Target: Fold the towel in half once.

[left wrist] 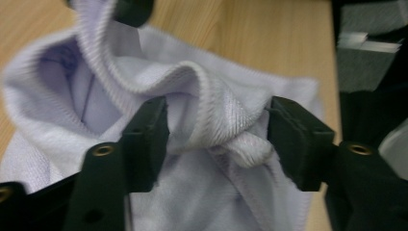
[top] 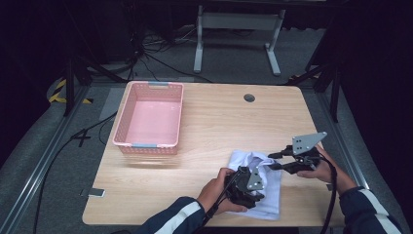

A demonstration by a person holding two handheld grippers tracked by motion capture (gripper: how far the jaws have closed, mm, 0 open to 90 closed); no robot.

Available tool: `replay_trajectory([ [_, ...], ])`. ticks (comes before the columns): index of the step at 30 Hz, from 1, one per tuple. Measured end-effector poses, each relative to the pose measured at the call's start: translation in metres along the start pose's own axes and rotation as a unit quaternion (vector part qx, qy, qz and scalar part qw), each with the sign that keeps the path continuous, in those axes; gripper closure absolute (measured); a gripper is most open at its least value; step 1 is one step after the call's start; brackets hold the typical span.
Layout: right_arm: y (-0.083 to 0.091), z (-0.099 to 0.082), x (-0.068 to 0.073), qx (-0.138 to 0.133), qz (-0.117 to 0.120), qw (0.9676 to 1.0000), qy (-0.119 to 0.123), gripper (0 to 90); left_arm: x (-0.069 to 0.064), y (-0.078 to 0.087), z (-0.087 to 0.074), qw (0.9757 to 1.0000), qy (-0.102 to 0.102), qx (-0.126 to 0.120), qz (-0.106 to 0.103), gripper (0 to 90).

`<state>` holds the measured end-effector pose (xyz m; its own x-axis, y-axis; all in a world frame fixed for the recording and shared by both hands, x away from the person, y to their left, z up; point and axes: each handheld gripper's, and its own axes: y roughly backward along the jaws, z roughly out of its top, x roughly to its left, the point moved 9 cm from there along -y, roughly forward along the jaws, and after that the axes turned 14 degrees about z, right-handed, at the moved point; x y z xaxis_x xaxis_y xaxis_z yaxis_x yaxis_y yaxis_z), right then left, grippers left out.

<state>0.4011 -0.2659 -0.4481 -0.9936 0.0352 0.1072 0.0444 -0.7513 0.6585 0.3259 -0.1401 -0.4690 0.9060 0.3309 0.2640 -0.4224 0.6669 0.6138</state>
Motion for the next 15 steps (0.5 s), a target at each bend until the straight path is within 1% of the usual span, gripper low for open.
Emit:
replay_trajectory([
  [1,0.004,-0.007,0.002,0.002,-0.003,1.0000,-0.006,60.9,0.002,0.011,0.001,0.9999,0.008,-0.011,-0.001,35.3],
  [2,0.009,-0.016,0.006,-0.003,0.000,0.9999,-0.015,59.6,0.004,0.017,0.000,0.9998,0.008,-0.016,-0.002,32.0],
  [3,0.012,-0.019,0.007,-0.005,0.000,0.9998,-0.018,57.9,0.006,0.025,-0.002,0.9996,0.018,-0.022,0.000,30.2],
  [4,0.015,-0.022,0.009,-0.003,-0.005,0.9998,-0.020,56.6,0.011,0.033,-0.006,0.9996,0.021,-0.019,0.007,29.9],
  [5,0.019,-0.025,0.012,-0.001,-0.010,0.9997,-0.022,55.8,0.014,0.038,-0.012,0.9997,0.020,-0.012,0.012,29.8],
  [7,0.026,-0.026,0.016,0.001,-0.023,0.9995,-0.021,52.9,0.017,0.045,-0.023,0.9994,0.032,-0.010,0.013,29.7],
  [8,0.029,-0.026,0.018,-0.003,-0.026,0.9993,-0.025,53.0,0.018,0.046,-0.030,0.9992,0.037,-0.003,0.015,31.1],
  [9,0.032,-0.025,0.020,-0.004,-0.034,0.9991,-0.026,52.5,0.017,0.047,-0.038,0.9994,0.035,0.003,0.007,35.0],
  [10,0.037,-0.025,0.021,0.002,-0.047,0.9985,-0.029,51.8,0.014,0.046,-0.042,0.9990,0.044,0.003,0.003,36.8],
  [11,0.040,-0.023,0.022,0.001,-0.055,0.9980,-0.031,51.2,0.012,0.045,-0.044,0.9993,0.036,0.007,-0.003,38.6],
  [12,0.043,-0.022,0.022,-0.001,-0.063,0.9975,-0.032,51.4,0.007,0.044,-0.046,0.9995,0.029,0.011,-0.011,42.7],
  [13,0.046,-0.021,0.021,-0.003,-0.079,0.9960,-0.040,51.1,0.001,0.041,-0.047,0.9995,0.020,0.018,-0.017,44.9],
  [14,0.047,-0.018,0.022,-0.007,-0.089,0.9951,-0.043,53.2,-0.001,0.040,-0.047,0.9995,0.018,0.020,-0.018,45.2],
  [15,0.046,-0.016,0.024,-0.014,-0.083,0.9955,-0.043,55.6,-0.004,0.036,-0.047,0.9995,0.015,0.019,-0.021,45.2],
])
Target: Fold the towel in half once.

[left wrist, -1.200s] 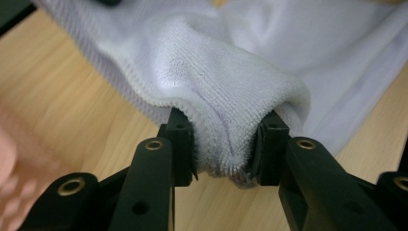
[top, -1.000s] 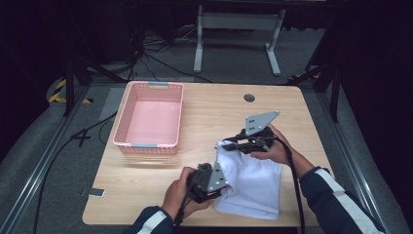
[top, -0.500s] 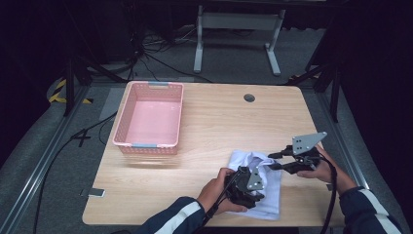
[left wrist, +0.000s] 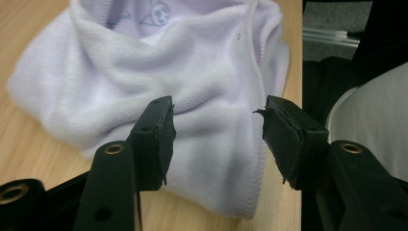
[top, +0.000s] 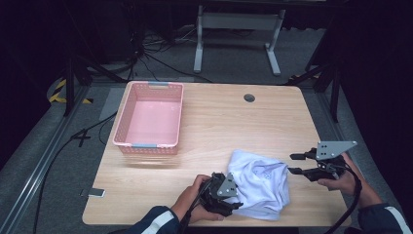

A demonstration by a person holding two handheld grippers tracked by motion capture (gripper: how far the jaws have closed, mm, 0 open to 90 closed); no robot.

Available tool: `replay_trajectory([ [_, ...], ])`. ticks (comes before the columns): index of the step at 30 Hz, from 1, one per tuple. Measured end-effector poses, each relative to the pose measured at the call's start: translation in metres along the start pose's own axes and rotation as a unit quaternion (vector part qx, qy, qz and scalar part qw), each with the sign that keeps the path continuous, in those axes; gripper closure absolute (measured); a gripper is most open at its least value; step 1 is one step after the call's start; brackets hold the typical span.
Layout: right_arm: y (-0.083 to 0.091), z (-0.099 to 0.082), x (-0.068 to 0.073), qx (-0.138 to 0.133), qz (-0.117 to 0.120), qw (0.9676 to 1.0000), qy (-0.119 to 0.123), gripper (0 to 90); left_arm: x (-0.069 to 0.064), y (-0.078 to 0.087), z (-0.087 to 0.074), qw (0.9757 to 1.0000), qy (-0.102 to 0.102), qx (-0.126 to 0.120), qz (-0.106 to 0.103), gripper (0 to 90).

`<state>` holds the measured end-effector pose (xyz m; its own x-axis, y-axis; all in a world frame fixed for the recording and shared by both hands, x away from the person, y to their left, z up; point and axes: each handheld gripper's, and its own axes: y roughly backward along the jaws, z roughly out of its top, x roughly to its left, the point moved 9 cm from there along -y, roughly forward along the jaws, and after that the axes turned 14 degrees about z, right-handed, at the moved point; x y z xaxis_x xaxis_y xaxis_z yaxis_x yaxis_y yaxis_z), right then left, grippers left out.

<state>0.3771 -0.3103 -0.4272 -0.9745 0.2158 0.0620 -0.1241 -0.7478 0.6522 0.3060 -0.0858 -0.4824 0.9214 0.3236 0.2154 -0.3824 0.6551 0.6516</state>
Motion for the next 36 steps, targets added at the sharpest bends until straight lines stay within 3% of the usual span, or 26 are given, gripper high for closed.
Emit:
replay_trajectory([
  [2,-0.005,0.003,0.006,-0.007,-0.001,1.0000,0.000,58.6,-0.005,-0.007,-0.002,0.9999,-0.001,0.004,-0.011,46.4],
  [4,-0.019,0.008,0.023,-0.019,0.032,0.9993,0.008,62.2,-0.013,-0.014,-0.007,0.9994,-0.014,0.017,-0.025,49.0],
  [7,-0.035,0.009,0.043,-0.004,0.048,0.9987,0.019,64.2,-0.019,-0.022,-0.012,0.9990,-0.028,0.028,-0.022,53.3],
  [10,-0.049,0.007,0.061,-0.005,0.079,0.9968,0.005,58.6,-0.018,-0.021,-0.014,0.9990,-0.024,0.028,-0.023,58.5],
  [12,-0.059,0.003,0.068,-0.003,0.080,0.9967,-0.014,53.7,-0.017,-0.020,-0.016,0.9990,-0.029,0.028,-0.021,60.2],
  [13,-0.064,0.000,0.071,0.001,0.087,0.9958,-0.028,54.4,-0.018,-0.022,-0.018,0.9989,-0.030,0.029,-0.021,60.5],
  [15,-0.075,-0.011,0.072,0.032,0.069,0.9964,-0.036,52.9,-0.019,-0.022,-0.021,0.9990,-0.027,0.027,-0.022,60.2],
  [16,-0.079,-0.015,0.074,0.037,0.079,0.9952,-0.045,53.6,-0.019,-0.022,-0.021,0.9991,-0.025,0.026,-0.022,58.7],
  [18,-0.085,-0.023,0.074,0.050,0.079,0.9934,-0.067,61.0,-0.019,-0.021,-0.020,0.9991,-0.017,0.024,-0.030,53.4],
  [20,-0.087,-0.025,0.079,0.054,0.092,0.9924,-0.062,74.4,-0.019,-0.020,-0.021,0.9992,-0.012,0.024,-0.030,50.4],
  [21,-0.087,-0.025,0.080,0.057,0.086,0.9931,-0.055,80.3,-0.018,-0.020,-0.020,0.9993,-0.013,0.020,-0.028,48.6],
  [25,-0.077,-0.020,0.089,0.045,0.088,0.9944,-0.038,85.7,-0.009,-0.015,-0.023,0.9996,0.011,0.023,-0.015,46.4],
  [29,-0.067,-0.020,0.101,0.033,0.092,0.9947,-0.034,85.4,-0.004,-0.011,-0.027,0.9996,0.016,0.022,-0.008,45.0],
  [33,-0.063,-0.029,0.109,0.045,0.102,0.9924,-0.053,83.5,0.003,-0.002,-0.032,0.9994,0.031,0.019,-0.003,42.5],
  [35,-0.063,-0.041,0.114,0.081,0.108,0.9888,-0.063,71.7,0.008,0.002,-0.035,0.9988,0.047,0.016,0.000,42.8],
  [36,-0.062,-0.044,0.112,0.089,0.093,0.9897,-0.062,64.0,0.007,0.004,-0.033,0.9987,0.050,0.005,-0.006,44.2],
])
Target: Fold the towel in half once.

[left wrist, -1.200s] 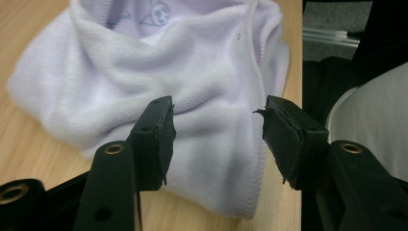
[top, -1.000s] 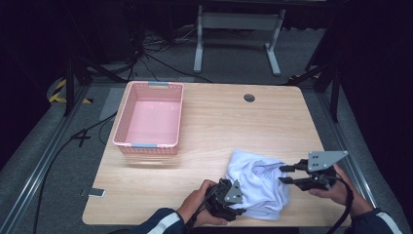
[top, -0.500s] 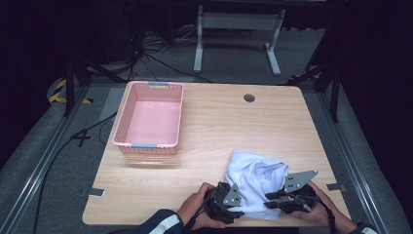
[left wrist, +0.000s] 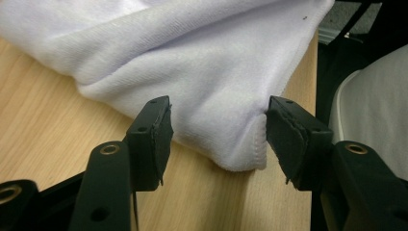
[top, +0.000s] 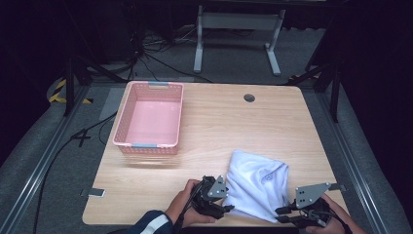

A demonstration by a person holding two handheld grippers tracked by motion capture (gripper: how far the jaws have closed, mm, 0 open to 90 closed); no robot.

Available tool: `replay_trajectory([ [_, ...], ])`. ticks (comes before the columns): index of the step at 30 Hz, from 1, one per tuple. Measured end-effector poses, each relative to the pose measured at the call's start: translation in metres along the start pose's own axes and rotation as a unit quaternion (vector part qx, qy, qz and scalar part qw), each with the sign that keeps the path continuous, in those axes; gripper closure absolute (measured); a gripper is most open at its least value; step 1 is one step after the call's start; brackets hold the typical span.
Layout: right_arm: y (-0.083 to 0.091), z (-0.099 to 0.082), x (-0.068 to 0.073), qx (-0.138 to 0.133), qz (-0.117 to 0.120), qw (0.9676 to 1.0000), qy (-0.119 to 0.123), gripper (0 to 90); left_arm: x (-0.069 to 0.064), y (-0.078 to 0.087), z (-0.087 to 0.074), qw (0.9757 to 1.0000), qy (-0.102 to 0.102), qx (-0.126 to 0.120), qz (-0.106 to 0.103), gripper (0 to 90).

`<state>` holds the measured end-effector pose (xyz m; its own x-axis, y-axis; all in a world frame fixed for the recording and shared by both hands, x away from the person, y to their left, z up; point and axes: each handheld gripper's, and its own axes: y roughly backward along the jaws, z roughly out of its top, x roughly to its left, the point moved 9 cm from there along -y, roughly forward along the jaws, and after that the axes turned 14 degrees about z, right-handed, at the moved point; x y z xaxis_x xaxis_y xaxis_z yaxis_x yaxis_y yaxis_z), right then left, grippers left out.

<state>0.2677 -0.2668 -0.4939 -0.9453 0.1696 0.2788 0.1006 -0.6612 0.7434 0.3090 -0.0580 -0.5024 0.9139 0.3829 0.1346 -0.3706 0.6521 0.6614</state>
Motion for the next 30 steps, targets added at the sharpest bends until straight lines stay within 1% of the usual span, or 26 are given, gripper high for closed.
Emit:
replay_trajectory([
  [1,0.003,0.001,-0.003,-0.009,-0.011,0.9999,-0.009,61.0,-0.001,0.001,0.002,1.0000,0.001,-0.006,-0.004,45.8],
  [2,0.007,0.006,-0.005,-0.026,-0.018,0.9994,-0.012,59.3,-0.003,0.001,0.004,0.9999,-0.005,-0.011,-0.006,45.7],
  [3,0.014,0.012,-0.012,-0.047,-0.039,0.9980,-0.016,56.2,-0.008,0.001,0.005,0.9998,-0.010,-0.008,-0.014,45.2],
  [4,0.020,0.020,-0.020,-0.069,-0.064,0.9952,-0.029,55.0,-0.012,-0.001,0.007,0.9996,-0.017,-0.009,-0.021,45.2],
  [6,0.030,0.034,-0.035,-0.110,-0.079,0.9895,-0.051,55.0,-0.020,-0.007,0.007,0.9992,-0.032,-0.002,-0.025,44.1],
  [7,0.031,0.038,-0.043,-0.113,-0.086,0.9877,-0.065,52.4,-0.024,-0.009,0.007,0.9987,-0.040,0.000,-0.030,44.0],
  [8,0.030,0.039,-0.053,-0.112,-0.097,0.9861,-0.075,50.5,-0.024,-0.012,0.006,0.9985,-0.049,0.004,-0.026,43.8],
  [9,0.029,0.040,-0.060,-0.114,-0.104,0.9846,-0.083,51.0,-0.026,-0.015,0.006,0.9982,-0.055,0.009,-0.023,43.8],
  [10,0.026,0.042,-0.070,-0.115,-0.105,0.9836,-0.091,51.2,-0.026,-0.017,0.005,0.9976,-0.063,0.012,-0.026,43.9],
  [12,0.019,0.042,-0.082,-0.103,-0.105,0.9839,-0.102,49.0,-0.024,-0.019,0.003,0.9983,-0.049,0.012,-0.028,45.2],
  [13,0.017,0.044,-0.087,-0.110,-0.096,0.9833,-0.109,47.9,-0.023,-0.020,0.003,0.9983,-0.048,0.013,-0.030,46.6],
  [15,0.016,0.043,-0.097,-0.105,-0.106,0.9804,-0.128,47.8,-0.023,-0.020,0.002,0.9983,-0.050,0.010,-0.029,47.6],
  [16,0.016,0.044,-0.101,-0.111,-0.102,0.9793,-0.135,46.9,-0.024,-0.020,0.001,0.9982,-0.053,0.014,-0.025,47.6],
  [17,0.015,0.046,-0.103,-0.121,-0.090,0.9789,-0.138,45.8,-0.024,-0.021,0.002,0.9980,-0.059,0.011,-0.021,47.5],
  [18,0.014,0.047,-0.104,-0.121,-0.087,0.9789,-0.140,44.4,-0.024,-0.021,0.001,0.9973,-0.069,0.014,-0.019,47.5],
  [19,0.014,0.050,-0.105,-0.126,-0.085,0.9800,-0.128,45.5,-0.024,-0.021,0.001,0.9973,-0.070,0.013,-0.018,47.6],
  [20,0.014,0.053,-0.103,-0.130,-0.080,0.9803,-0.126,47.0,-0.024,-0.022,0.001,0.9974,-0.068,0.014,-0.018,47.6],
  [21,0.015,0.057,-0.101,-0.134,-0.081,0.9812,-0.114,54.0,-0.024,-0.022,0.001,0.9975,-0.067,0.014,-0.018,48.3],
  [22,0.017,0.059,-0.101,-0.136,-0.090,0.9810,-0.105,61.6,-0.023,-0.022,0.001,0.9979,-0.062,0.012,-0.015,50.0],
  [23,0.018,0.059,-0.102,-0.137,-0.099,0.9801,-0.104,67.5,-0.023,-0.022,0.001,0.9983,-0.055,0.009,-0.013,51.8],
  [24,0.019,0.058,-0.105,-0.142,-0.100,0.9787,-0.108,76.6,-0.022,-0.022,0.002,0.9982,-0.058,0.006,-0.011,54.3],
  [25,0.021,0.056,-0.106,-0.142,-0.105,0.9780,-0.111,81.1,-0.020,-0.022,0.001,0.9982,-0.060,0.007,-0.003,57.3],
  [26,0.022,0.053,-0.108,-0.141,-0.108,0.9775,-0.114,86.3,-0.019,-0.021,0.001,0.9982,-0.059,0.011,-0.001,61.6],
  [27,0.024,0.050,-0.109,-0.140,-0.110,0.9775,-0.113,87.3,-0.019,-0.021,0.001,0.9982,-0.058,0.009,-0.004,63.1],
  [29,0.029,0.047,-0.108,-0.140,-0.113,0.9774,-0.111,87.9,-0.017,-0.021,0.001,0.9984,-0.056,0.008,0.004,66.2],
  [30,0.035,0.044,-0.107,-0.143,-0.114,0.9767,-0.111,88.1,-0.017,-0.020,0.000,0.9985,-0.055,0.008,-0.001,68.8],
])
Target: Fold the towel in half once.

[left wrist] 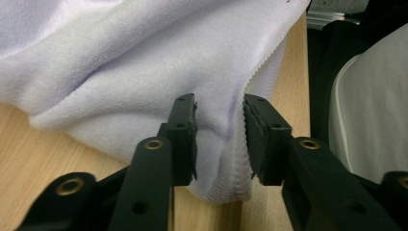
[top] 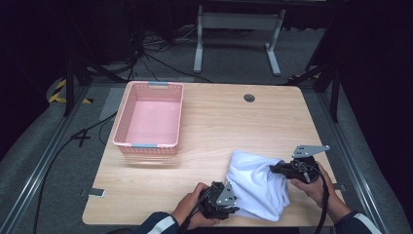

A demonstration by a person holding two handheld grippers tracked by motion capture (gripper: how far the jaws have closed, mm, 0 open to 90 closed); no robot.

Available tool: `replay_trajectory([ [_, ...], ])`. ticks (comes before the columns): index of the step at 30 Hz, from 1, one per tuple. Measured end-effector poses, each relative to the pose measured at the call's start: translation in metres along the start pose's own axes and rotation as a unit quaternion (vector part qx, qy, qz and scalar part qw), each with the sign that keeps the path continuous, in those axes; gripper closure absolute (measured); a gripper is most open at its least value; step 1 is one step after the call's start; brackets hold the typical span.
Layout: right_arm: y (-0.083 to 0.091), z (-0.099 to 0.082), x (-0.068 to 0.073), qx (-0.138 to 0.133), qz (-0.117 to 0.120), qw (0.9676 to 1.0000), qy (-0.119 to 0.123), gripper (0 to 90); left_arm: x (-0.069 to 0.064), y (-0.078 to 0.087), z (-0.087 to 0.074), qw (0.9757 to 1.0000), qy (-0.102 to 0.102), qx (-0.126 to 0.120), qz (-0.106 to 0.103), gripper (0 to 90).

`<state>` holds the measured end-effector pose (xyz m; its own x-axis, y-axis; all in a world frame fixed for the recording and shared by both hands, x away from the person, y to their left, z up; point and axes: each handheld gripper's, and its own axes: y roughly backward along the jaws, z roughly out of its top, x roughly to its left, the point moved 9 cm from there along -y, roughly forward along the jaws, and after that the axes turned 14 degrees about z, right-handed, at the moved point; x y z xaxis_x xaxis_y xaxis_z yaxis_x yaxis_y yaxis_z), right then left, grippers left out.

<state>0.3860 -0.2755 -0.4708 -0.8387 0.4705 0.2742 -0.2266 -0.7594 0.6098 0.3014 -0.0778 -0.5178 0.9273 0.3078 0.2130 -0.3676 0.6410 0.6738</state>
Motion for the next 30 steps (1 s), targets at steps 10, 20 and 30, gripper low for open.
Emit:
replay_trajectory([
  [10,0.042,-0.021,-0.012,0.013,-0.002,0.9983,-0.056,83.6,-0.002,0.012,-0.005,1.0000,0.004,0.005,-0.005,60.4],
  [20,0.035,-0.008,-0.023,-0.036,-0.046,0.9973,-0.044,32.5,0.018,-0.002,-0.017,0.9959,0.076,0.034,0.034,16.8],
  [30,-0.004,-0.016,-0.029,0.006,-0.068,0.9967,-0.044,20.9,0.014,-0.022,-0.012,0.9971,0.059,0.033,0.035,15.1],
])
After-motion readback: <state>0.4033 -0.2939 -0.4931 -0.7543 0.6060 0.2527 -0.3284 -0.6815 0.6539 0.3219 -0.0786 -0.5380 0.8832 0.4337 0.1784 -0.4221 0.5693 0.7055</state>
